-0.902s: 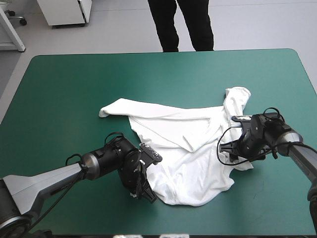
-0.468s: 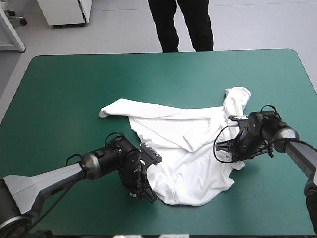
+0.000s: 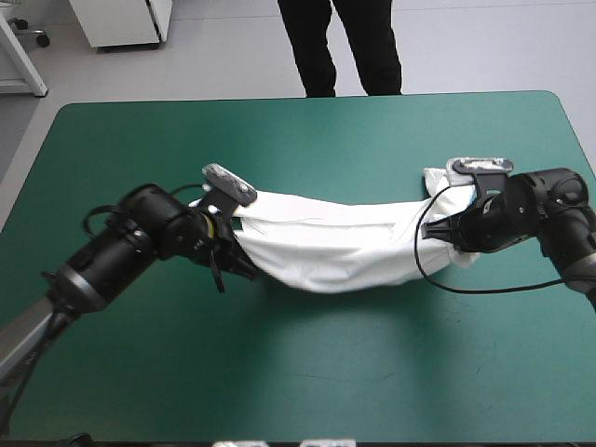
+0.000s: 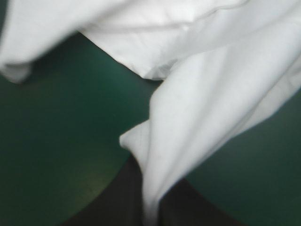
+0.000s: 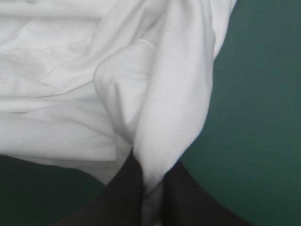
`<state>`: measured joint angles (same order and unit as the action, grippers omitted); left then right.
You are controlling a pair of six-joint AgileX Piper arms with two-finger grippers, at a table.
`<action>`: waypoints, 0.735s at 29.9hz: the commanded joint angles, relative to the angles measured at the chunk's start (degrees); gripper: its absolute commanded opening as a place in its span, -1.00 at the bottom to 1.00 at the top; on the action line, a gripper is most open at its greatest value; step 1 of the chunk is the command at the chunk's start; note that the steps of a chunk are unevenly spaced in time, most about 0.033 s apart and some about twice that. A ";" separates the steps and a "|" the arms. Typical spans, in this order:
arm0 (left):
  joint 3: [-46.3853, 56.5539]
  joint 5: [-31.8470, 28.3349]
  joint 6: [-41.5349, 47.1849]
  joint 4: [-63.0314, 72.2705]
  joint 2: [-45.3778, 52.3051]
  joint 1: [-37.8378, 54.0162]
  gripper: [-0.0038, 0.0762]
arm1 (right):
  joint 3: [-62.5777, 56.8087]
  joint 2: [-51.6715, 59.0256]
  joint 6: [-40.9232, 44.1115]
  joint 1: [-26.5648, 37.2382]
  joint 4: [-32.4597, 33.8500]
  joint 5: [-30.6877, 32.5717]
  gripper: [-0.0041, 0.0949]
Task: Fold the cloth
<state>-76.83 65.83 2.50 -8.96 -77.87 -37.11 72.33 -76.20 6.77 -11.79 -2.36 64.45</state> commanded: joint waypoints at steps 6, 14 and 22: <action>-28.55 1.03 -3.97 -1.25 4.38 8.56 -0.93 | 22.98 3.18 -2.53 0.24 0.35 2.57 -0.95; -48.23 -4.43 -4.37 -1.60 4.38 8.63 -0.93 | 45.90 3.18 -6.77 0.24 -2.24 1.99 -0.95; -58.34 -13.37 -8.49 4.46 4.38 8.63 -0.93 | 63.26 3.18 -9.00 0.24 -8.59 -2.79 -0.95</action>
<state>-131.35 61.63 -4.16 -7.72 -74.63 -28.48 130.01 -74.21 -1.21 -11.79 -9.48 68.17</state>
